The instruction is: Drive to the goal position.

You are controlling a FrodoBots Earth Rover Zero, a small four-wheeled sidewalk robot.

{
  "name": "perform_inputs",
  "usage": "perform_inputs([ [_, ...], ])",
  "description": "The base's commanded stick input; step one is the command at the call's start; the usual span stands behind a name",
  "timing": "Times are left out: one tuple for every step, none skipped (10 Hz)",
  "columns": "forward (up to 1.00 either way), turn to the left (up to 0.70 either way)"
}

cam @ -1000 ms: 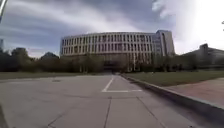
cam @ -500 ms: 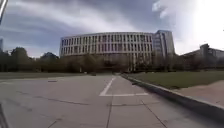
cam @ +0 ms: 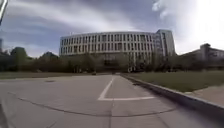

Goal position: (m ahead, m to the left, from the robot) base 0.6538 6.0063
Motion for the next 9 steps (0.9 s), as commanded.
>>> perform_inputs([
  [1.00,0.00],
  [1.00,-0.01],
  [1.00,-0.03],
  [1.00,-0.10],
  [1.00,-0.33],
  [1.00,-0.40],
  [1.00,-0.14],
  [1.00,0.00],
  [1.00,0.00],
])
